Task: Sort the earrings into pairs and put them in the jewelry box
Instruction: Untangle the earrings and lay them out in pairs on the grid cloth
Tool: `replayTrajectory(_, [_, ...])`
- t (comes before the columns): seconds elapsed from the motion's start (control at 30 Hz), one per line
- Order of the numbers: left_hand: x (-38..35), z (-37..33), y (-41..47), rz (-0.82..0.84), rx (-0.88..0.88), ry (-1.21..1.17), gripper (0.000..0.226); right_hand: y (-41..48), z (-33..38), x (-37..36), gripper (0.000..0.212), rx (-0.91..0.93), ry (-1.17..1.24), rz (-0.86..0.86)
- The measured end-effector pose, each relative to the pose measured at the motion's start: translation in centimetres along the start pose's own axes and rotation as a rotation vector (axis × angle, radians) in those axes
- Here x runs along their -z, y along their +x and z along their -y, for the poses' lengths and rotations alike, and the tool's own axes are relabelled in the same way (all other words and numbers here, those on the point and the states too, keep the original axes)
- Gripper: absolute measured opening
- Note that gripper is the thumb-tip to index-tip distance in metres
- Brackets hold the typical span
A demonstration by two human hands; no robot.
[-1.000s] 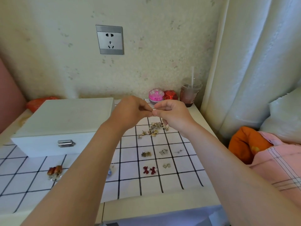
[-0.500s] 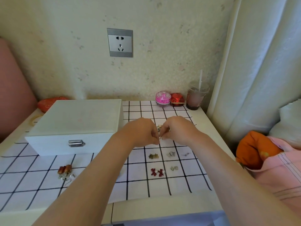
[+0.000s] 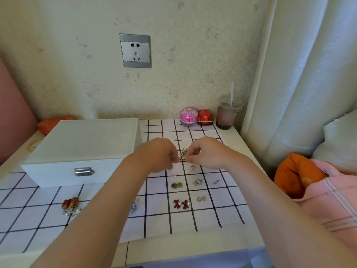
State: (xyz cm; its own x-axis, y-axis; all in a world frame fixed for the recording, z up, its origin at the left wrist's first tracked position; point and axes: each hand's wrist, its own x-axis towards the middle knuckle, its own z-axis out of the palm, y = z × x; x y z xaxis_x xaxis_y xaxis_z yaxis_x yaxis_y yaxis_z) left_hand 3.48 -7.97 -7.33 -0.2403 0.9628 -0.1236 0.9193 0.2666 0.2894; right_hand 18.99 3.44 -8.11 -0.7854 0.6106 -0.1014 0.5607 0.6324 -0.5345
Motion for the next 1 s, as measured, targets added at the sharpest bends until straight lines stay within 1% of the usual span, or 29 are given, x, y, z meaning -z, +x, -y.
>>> replayTrajectory(0.07, [0.8, 0.7, 0.2, -0.092, 0.023, 0.002, 0.021, 0.5, -0.1, -0.5, 0.007, -0.02, -0.073, -0.067])
replayTrajectory(0.17, [1.1, 1.5, 0.4, -0.157, 0.05, 0.059, 0.021, 0.9, -0.1, -1.0, 0.012, -0.063, -0.17, -0.074])
replayTrajectory(0.3, [0.2, 1.5, 0.9, -0.114, 0.083, 0.153, 0.019, 1.0, -0.3, -1.1, 0.013, -0.073, -0.179, -0.077])
replayTrajectory(0.37, [-0.3, 1.1, 1.2, -0.085, 0.095, 0.167, 0.023, 1.0, -0.3, -1.2, 0.01, -0.072, -0.175, -0.097])
replayTrajectory(0.47, [-0.8, 0.6, 1.5, -0.051, 0.105, 0.188, 0.021, 1.0, -0.5, -1.0, 0.006, -0.07, -0.16, -0.11])
replayTrajectory(0.63, [-1.2, 0.4, 1.8, -0.068, 0.124, 0.156, 0.013, 0.3, -1.2, 0.3, 0.001, -0.081, -0.141, -0.115])
replayTrajectory(0.7, [-1.2, 0.5, 1.8, -0.085, 0.132, 0.136, 0.011, -0.1, -1.7, 0.8, 0.004, -0.062, -0.119, -0.092])
replayTrajectory(0.83, [-1.0, 0.7, 1.9, -0.099, 0.149, 0.14, 0.015, -0.7, -2.3, 0.9, 0.005, -0.037, -0.128, 0.043])
replayTrajectory(0.87, [-1.0, 0.7, 2.0, -0.108, 0.15, 0.147, 0.018, -0.7, -2.4, 0.9, 0.004, -0.033, -0.137, 0.068])
replayTrajectory(0.93, [-1.0, 0.7, 2.1, -0.124, 0.14, 0.133, 0.029, -0.7, -2.3, 1.0, 0.011, -0.018, -0.105, 0.089])
replayTrajectory(1.0, [-0.9, 0.5, 2.1, -0.128, 0.111, 0.098, 0.035, -0.6, -1.8, 1.0, 0.018, 0.006, -0.009, 0.06])
